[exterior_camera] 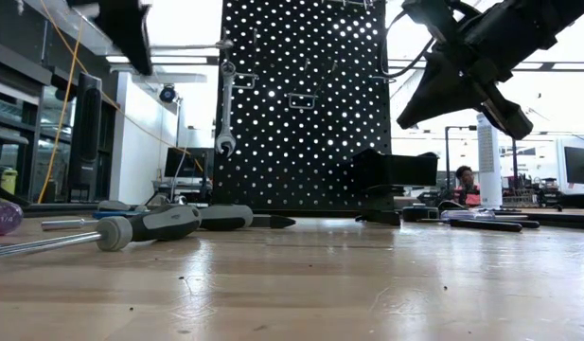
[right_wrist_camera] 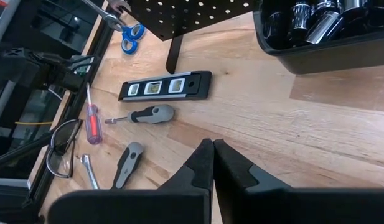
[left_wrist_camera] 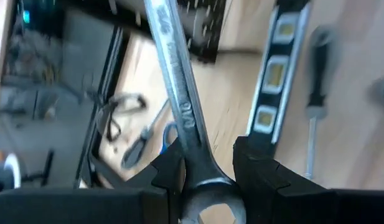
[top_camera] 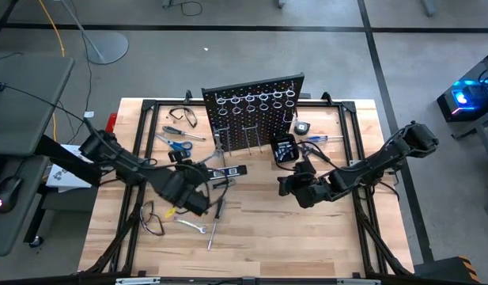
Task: Hang tools onto peg board
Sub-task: Hang the silver wrench on the pegboard
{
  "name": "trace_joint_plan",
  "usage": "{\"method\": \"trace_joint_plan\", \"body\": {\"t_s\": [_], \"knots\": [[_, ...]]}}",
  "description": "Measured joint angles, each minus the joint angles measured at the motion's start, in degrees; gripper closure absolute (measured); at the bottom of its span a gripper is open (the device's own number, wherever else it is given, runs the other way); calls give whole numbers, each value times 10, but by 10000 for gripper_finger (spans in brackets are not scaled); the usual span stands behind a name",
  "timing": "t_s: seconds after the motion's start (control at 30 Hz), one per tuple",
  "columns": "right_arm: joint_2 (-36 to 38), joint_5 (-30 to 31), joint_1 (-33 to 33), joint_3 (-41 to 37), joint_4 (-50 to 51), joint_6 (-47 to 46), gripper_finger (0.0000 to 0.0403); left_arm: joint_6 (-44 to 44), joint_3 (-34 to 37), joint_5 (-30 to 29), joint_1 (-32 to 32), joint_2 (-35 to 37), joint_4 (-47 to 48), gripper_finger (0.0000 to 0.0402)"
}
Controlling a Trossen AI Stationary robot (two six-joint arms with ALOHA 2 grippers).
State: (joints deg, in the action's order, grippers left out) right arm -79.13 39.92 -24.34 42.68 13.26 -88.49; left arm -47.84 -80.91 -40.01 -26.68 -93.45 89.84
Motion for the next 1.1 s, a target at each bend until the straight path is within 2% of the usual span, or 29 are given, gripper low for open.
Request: {"method": "trace_joint_plan", "body": {"t_s": [0.1,0.3,0.43,0.63,0.73,0.83,0.93,1.1], "knots": [[0,0,0,0,0,0,402,-26,31,0,9,0,0,294],[0,-9,0,0,-1,-2,402,-71,43,-9,28,0,3,152],[0,-9,0,0,-1,-2,402,-76,43,-9,44,0,2,104],[5,-21,-3,0,1,1,402,-91,33,28,54,0,2,94],[26,-25,-21,0,31,3,402,-126,18,49,33,1,2,93],[58,-30,-41,0,111,-26,402,-199,16,61,-6,10,-10,93],[88,-43,-57,1,227,-94,402,-294,31,61,-59,25,-53,92],[121,-103,-59,1,371,-135,398,-391,65,68,-122,30,-160,92]]}}
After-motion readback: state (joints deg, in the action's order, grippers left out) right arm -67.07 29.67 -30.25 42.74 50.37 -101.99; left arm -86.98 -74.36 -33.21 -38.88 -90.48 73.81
